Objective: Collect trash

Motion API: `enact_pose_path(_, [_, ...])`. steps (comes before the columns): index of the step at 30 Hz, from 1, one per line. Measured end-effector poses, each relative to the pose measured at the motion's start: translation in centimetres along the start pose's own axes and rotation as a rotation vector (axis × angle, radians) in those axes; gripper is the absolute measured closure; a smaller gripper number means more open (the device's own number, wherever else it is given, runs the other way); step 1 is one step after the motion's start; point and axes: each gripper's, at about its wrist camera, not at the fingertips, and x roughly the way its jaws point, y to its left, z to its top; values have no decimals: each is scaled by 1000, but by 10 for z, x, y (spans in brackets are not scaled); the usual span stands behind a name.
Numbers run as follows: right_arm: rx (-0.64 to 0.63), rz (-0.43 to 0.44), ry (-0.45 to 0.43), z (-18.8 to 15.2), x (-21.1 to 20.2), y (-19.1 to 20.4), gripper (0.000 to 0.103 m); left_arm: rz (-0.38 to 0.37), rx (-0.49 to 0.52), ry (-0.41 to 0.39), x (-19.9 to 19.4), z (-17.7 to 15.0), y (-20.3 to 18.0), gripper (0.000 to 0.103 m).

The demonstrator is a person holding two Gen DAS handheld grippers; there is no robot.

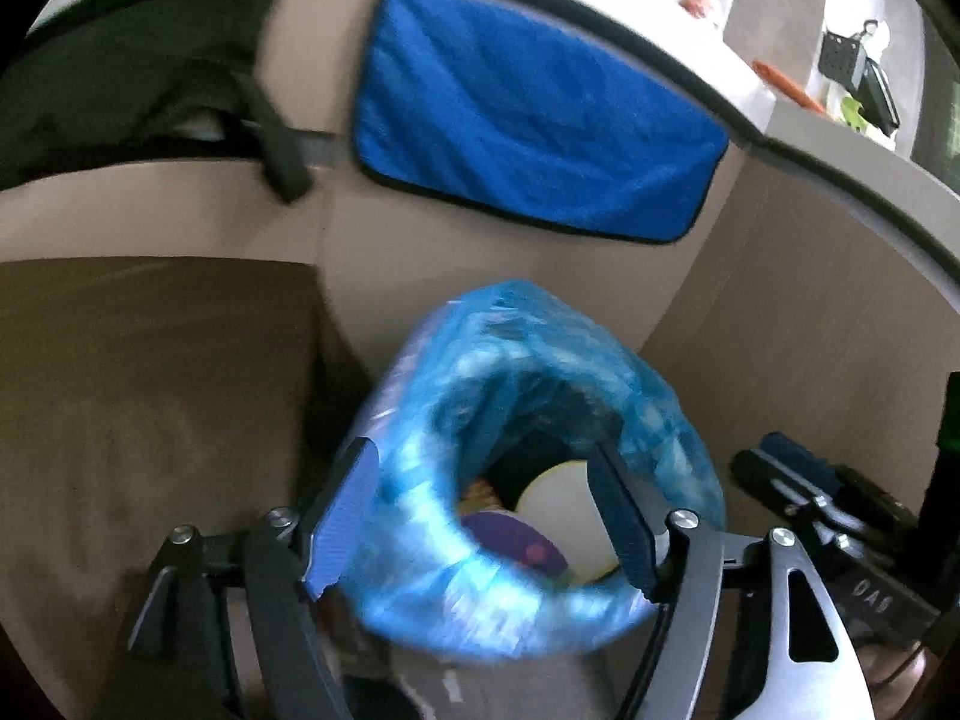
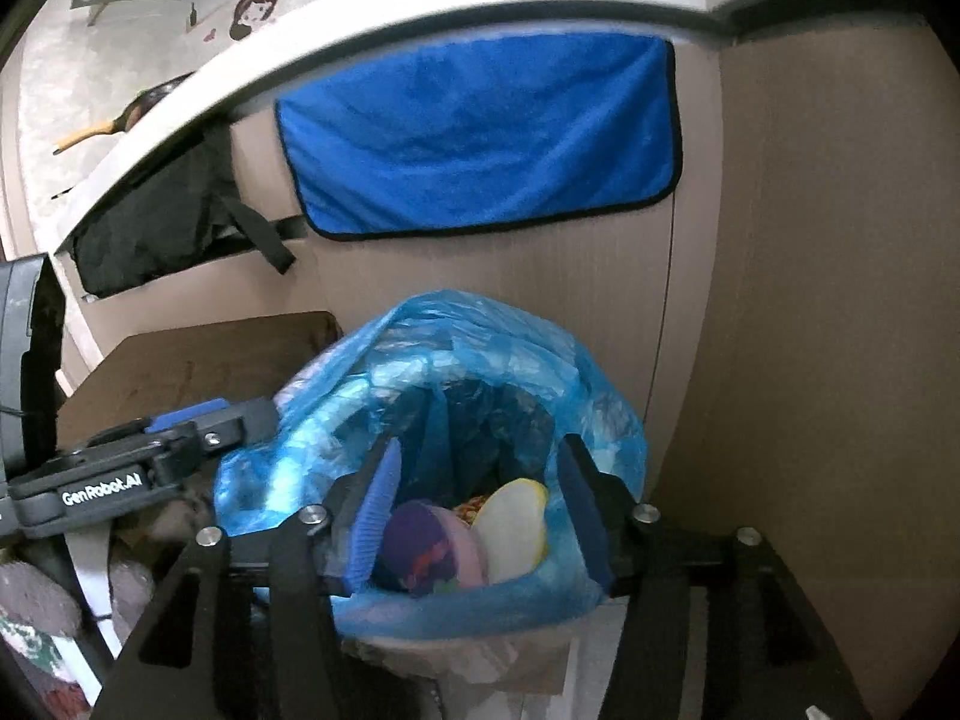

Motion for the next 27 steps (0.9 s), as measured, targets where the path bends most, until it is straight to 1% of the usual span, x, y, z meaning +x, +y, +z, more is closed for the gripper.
enact_pose_path(2, [-8, 4, -13, -6, -19, 12, 43, 69, 16, -25, -29, -14, 8, 27])
enact_pose_path(3, [-12, 4, -21, -11, -29, 19, 41, 125, 36, -35, -46, -23, 11, 27])
enact_pose_path(5, [-21, 6, -34, -20, -47, 31, 32, 195, 59, -47, -75, -39, 16, 27])
enact_pose_path(6, [-33, 7, -41, -27, -59, 42, 30, 217, 62, -55, -90, -47, 19, 27])
enact_pose_path(8, [-54, 12, -47, -40, -77, 58, 27, 243, 70, -67, -115, -60, 22, 27])
enact_pose_path(11, [-68, 55, -49, -61, -101, 79, 23, 297, 93, -99, -151, -82, 20, 27])
enact_pose_path(15, [-41, 85, -42, -91, -128, 95, 23, 356, 122, -144, -186, -103, 10, 27])
enact_pose_path(18, [-34, 48, -70, -115, -150, 103, 23, 405, 141, -163, -202, -119, -4, 27])
enact_pose_path(21, [-26, 15, -110, -136, -172, 107, 23, 430, 172, -170, -213, -134, -15, 27])
enact_pose_path(24, [-36, -2, -140, -144, -186, 111, 22, 425, 159, -206, -227, -140, -17, 27])
enact_pose_path(27, [-49, -16, -170, -148, -195, 113, 22, 443, 132, -258, -243, -142, -15, 27])
